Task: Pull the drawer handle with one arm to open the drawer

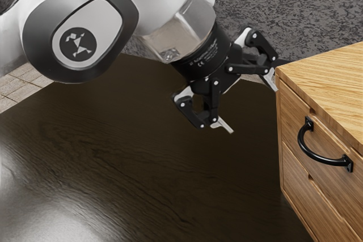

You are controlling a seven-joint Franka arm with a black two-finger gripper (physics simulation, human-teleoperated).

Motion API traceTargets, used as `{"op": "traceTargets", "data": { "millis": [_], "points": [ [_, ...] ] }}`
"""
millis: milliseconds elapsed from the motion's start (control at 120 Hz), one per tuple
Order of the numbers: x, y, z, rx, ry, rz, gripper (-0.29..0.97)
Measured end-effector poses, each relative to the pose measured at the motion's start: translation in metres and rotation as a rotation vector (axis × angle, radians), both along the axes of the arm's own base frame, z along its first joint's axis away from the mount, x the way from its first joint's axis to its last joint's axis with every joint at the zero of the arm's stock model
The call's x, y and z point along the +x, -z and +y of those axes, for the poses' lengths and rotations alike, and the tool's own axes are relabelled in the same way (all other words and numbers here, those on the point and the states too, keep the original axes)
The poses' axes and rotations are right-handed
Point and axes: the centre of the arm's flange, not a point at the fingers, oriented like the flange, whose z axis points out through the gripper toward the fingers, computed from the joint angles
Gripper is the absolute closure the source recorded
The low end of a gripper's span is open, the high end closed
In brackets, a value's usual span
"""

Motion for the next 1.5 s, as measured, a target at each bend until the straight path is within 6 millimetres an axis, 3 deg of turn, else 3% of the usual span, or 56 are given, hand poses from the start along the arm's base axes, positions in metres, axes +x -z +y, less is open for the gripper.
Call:
{"op": "traceTargets", "data": {
  "millis": [183,433,1158,1500],
  "points": [
    [0.009,0.015,-0.015,-0.007,0.013,-0.009,0.09],
    [-0.003,0.036,-0.05,0.0,0.07,-0.002,0.12],
    [0.022,0.076,-0.054,0.004,0.058,0.036,0.24],
    [0.02,0.077,-0.055,0.006,0.06,0.038,0.31]
  ]
}}
